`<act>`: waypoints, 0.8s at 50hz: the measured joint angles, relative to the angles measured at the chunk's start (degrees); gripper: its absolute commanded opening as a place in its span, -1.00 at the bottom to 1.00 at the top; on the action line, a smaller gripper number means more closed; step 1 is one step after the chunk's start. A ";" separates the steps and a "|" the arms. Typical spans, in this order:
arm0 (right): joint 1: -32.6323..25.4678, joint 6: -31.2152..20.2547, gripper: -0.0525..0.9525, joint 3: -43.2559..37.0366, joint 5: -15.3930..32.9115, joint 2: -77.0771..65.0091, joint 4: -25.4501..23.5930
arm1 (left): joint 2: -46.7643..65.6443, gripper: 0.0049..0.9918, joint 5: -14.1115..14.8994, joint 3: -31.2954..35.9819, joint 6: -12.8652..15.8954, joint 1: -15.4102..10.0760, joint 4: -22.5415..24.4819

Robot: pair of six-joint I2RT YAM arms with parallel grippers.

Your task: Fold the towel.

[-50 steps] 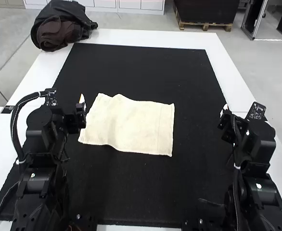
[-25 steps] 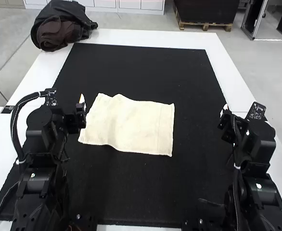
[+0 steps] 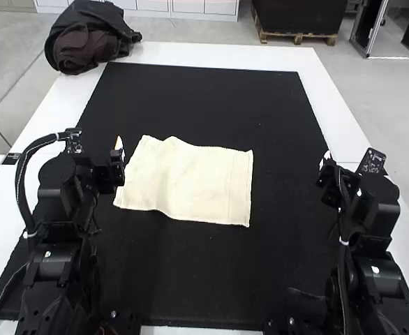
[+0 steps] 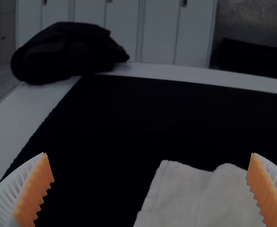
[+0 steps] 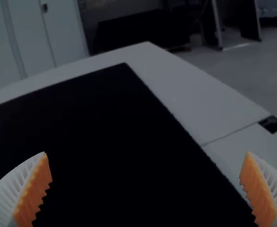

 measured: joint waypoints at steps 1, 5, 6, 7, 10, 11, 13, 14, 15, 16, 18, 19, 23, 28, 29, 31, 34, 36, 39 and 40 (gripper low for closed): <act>0.00 0.00 0.93 0.00 0.00 0.00 0.00 | 0.00 0.94 0.02 -0.02 -0.02 0.00 0.00; 0.00 0.00 0.93 0.00 0.00 0.00 0.00 | 0.00 0.94 0.00 0.00 -0.13 0.00 0.00; 0.00 0.00 0.93 0.00 0.00 0.00 0.00 | 0.00 0.94 0.00 0.00 -0.15 0.00 0.00; 0.00 0.02 0.93 0.00 0.00 0.00 0.00 | 0.00 0.94 0.02 -0.02 -0.15 0.00 0.00; 0.00 0.02 0.93 0.00 0.00 0.00 0.00 | 0.00 0.94 0.02 0.00 -0.15 0.00 0.04; 0.00 0.00 0.93 0.00 0.00 0.00 0.00 | 0.00 0.94 0.00 0.00 -0.15 0.00 0.02; 0.00 0.00 0.93 0.00 0.00 0.00 0.00 | 0.00 0.94 0.00 0.00 -0.13 0.00 0.04; 0.00 0.00 0.93 0.00 0.00 0.00 0.00 | 0.00 0.94 0.00 0.00 -0.04 0.00 0.13; 0.00 -0.02 0.93 0.00 0.00 0.00 0.02 | 0.00 0.94 0.00 0.00 0.33 0.00 0.22; 0.00 -0.04 0.93 0.00 0.00 0.00 0.02 | 0.00 0.94 0.00 0.00 1.03 0.00 0.44; 0.00 -0.39 0.93 0.00 0.00 0.00 0.11 | 0.00 0.93 0.00 0.00 3.06 0.00 0.92; 0.00 -0.72 0.93 0.00 0.00 0.00 0.26 | 0.00 0.93 0.00 0.00 4.24 0.00 1.16; 0.00 -3.69 0.88 0.00 -0.39 0.00 1.44 | 0.00 0.94 0.02 -0.02 9.79 0.00 1.86; 0.00 -10.40 0.89 0.00 -2.73 0.00 1.97 | 0.00 0.94 0.02 0.00 14.40 0.00 4.26; 0.00 -11.56 0.90 0.00 -3.28 0.00 2.14 | 0.00 0.94 0.02 -0.02 14.99 0.00 5.09; 0.00 -14.60 0.91 0.00 -4.79 0.00 2.49 | 0.00 0.94 0.02 0.00 15.87 0.00 7.08; 0.00 -20.00 0.92 0.00 -7.93 0.00 3.15 | 0.00 0.94 0.00 -0.02 16.76 0.00 10.29; 0.00 -22.99 0.91 0.00 -9.73 0.02 4.92 | 0.00 0.94 -0.09 0.00 17.11 0.00 12.35; 0.00 -25.51 0.91 0.00 -11.32 0.00 8.46 | 0.00 0.94 -0.42 0.00 17.59 -0.02 14.73; -0.02 -26.21 0.91 0.00 -11.85 0.00 9.55 | 0.00 0.94 -0.57 0.00 17.73 0.00 15.39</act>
